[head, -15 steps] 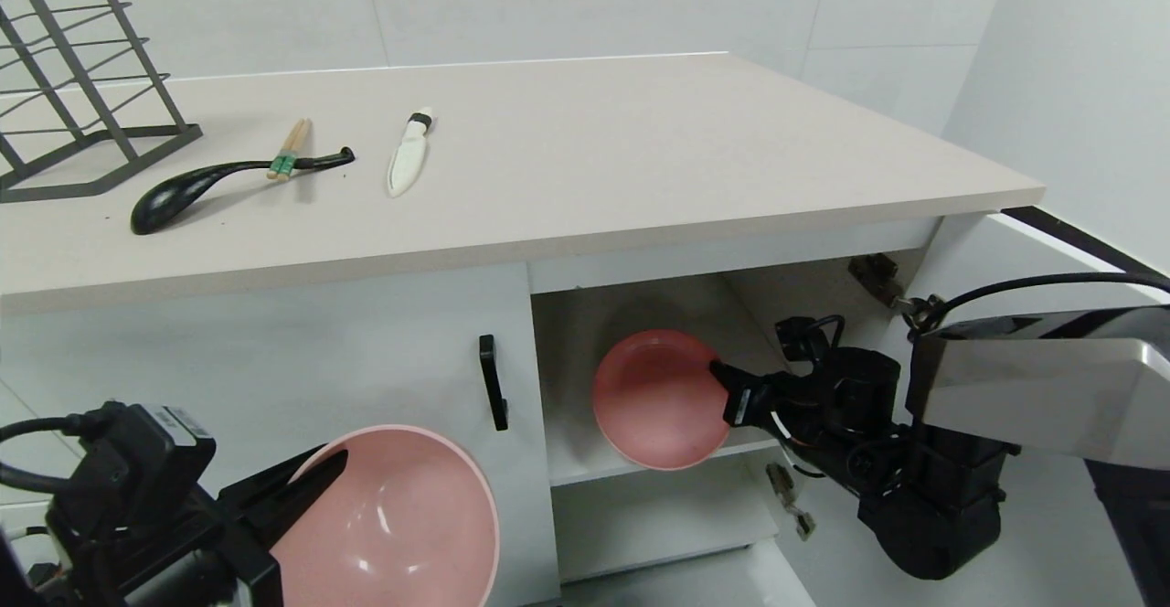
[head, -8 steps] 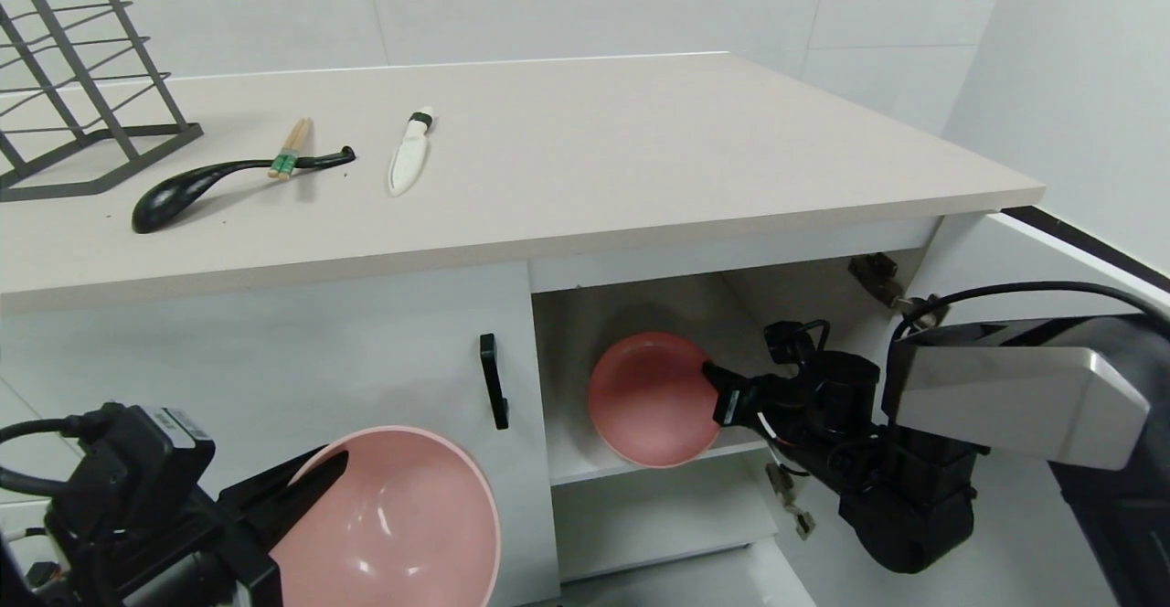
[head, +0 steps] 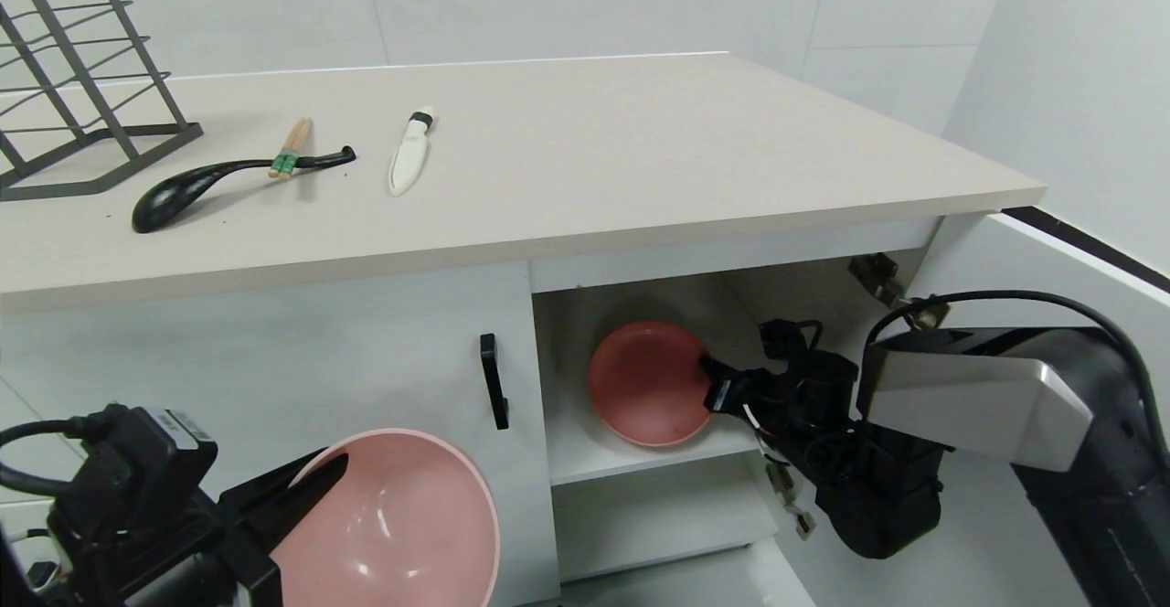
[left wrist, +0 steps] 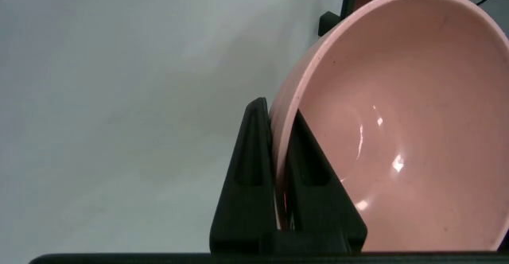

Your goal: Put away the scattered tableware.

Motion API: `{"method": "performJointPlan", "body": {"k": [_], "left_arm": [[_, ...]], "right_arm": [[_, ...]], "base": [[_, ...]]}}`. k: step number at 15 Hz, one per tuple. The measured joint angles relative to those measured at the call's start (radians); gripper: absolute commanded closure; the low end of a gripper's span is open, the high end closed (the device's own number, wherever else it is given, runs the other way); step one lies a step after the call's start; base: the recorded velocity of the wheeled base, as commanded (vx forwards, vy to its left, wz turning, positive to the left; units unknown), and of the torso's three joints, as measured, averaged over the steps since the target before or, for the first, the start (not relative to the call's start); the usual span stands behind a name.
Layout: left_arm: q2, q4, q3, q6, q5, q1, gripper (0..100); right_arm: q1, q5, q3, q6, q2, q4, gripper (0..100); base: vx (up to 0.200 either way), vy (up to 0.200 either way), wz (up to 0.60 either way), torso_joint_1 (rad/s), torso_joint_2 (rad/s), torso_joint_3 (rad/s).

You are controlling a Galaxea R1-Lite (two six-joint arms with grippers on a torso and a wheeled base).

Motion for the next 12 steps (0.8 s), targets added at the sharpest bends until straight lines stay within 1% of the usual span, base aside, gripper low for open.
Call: {"method": "performJointPlan", "body": {"k": [2, 5, 12], "left_arm": [[0.0, 0.0, 0.0, 0.0, 0.0, 0.0, 100], [0.0, 0.0, 0.0, 0.0, 0.0, 0.0, 100], [0.0, 0.001, 0.0, 0.0, 0.0, -0.002, 100]], "right_arm": [[-0.001, -0.035, -0.038, 0.006, 0.023, 0.0, 100], [0.001, -0.054, -0.079, 0.091, 0.056, 0.0, 100], [-0.001, -0.07, -0.086, 0.096, 0.071, 0.0, 100]], "base": [[0.0, 0.0, 0.0, 0.0, 0.0, 0.0], [0.0, 0.0, 0.0, 0.0, 0.0, 0.0], [0.0, 0.0, 0.0, 0.0, 0.0, 0.0]]}}
